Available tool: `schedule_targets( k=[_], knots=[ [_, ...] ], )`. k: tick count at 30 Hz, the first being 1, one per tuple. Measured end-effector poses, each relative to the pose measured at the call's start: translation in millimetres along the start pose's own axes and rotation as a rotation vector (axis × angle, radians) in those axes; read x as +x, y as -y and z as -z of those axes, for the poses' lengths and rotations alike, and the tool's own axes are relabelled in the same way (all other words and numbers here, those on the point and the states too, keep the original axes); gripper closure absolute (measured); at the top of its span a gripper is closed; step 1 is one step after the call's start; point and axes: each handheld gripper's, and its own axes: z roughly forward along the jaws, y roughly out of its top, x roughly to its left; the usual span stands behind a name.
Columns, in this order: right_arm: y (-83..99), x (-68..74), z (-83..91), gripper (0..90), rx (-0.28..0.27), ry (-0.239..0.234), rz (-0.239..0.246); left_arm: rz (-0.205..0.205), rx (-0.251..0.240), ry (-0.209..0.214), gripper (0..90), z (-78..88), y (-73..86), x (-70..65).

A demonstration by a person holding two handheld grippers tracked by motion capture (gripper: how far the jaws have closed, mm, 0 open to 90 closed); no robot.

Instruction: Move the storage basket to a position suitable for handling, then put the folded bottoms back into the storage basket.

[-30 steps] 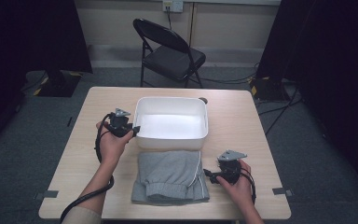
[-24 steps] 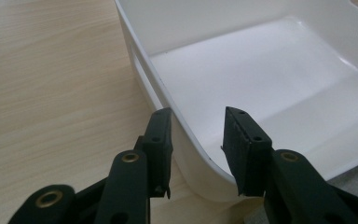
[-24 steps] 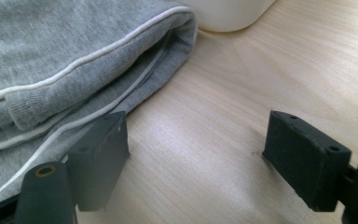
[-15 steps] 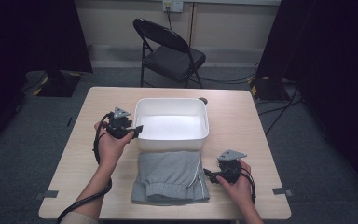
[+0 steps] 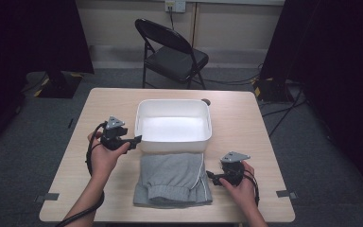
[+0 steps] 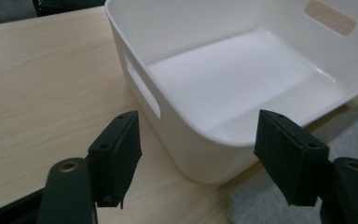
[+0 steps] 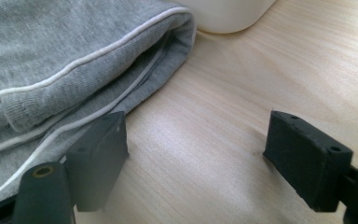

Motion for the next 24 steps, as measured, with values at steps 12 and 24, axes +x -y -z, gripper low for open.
schedule_targets(
  k=[12, 24],
  knots=[
    [0.0, -0.1, -0.1, 20.1, 0.000, -0.001, 0.000, -0.015, 0.047, 0.041, 24.9, -6.6, 34.0, -3.3],
    [0.2, 0.2, 0.2, 20.0, 0.001, -0.001, 0.000, -0.034, 0.094, 0.083, 26.3, -21.3, 53.7, -12.9]
  ],
)
